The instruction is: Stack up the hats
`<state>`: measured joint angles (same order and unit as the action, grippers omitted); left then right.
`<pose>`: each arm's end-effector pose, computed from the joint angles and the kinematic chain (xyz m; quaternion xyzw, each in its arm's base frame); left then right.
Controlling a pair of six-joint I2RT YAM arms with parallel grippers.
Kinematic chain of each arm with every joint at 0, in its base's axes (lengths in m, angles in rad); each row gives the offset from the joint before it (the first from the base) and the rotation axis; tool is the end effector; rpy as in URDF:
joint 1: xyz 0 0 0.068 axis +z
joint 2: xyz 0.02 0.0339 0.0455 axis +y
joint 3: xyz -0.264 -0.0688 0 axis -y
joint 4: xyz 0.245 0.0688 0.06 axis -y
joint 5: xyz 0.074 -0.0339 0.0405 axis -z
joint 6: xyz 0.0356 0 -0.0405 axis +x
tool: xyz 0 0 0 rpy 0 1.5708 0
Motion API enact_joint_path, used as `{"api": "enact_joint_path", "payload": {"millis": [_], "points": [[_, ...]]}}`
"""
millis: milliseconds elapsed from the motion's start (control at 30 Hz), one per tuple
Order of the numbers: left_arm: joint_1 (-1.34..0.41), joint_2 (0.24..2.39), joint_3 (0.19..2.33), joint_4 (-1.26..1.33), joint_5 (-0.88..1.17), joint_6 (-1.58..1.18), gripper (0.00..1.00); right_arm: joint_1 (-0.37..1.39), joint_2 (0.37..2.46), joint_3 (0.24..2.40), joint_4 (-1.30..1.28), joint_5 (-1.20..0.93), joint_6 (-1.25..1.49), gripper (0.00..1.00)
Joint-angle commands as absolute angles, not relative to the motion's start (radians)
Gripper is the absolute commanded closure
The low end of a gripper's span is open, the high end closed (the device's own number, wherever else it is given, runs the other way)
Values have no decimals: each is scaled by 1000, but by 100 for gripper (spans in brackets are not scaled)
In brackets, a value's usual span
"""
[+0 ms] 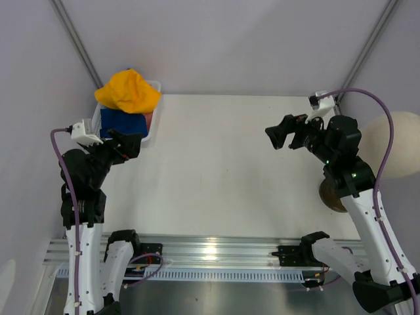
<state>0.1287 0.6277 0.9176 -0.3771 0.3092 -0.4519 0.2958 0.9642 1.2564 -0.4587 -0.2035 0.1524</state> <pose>0.1318 0.0061 0.3867 -0.1088 0.7278 -0.2195 0.6406 0.1837 0.0635 0.4404 -0.1198 0.7529 0.2184 0.6092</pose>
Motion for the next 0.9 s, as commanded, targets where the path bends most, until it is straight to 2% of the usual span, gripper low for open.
{"api": "enact_joint_path", "payload": {"millis": [0,100,200,300,433,567,667,700,800,867], "points": [[143,626,922,-359,287,-453,1,325,904,1154,-453,-325,150,0],[143,630,922,-359,299,-453,1,376,850,1088,-451,-249,164,0],[144,643,919,-353,325,-457,0,402,859,1143,-538,-88,137,1],[143,655,916,-347,360,-453,1,403,896,1296,-618,46,150,1],[143,646,913,-341,377,-442,0,403,945,1487,-643,119,166,0],[143,655,913,-337,396,-443,0,403,1046,1823,-722,225,105,0],[143,669,914,-337,429,-433,0,402,1106,1926,-746,472,40,1],[144,672,917,-339,433,-430,0,402,1120,1963,-742,636,17,1],[144,676,922,-353,414,-422,1,391,1178,2008,-741,922,-77,0],[146,673,922,-354,407,-417,1,310,1201,2022,-747,946,-94,1]]}}
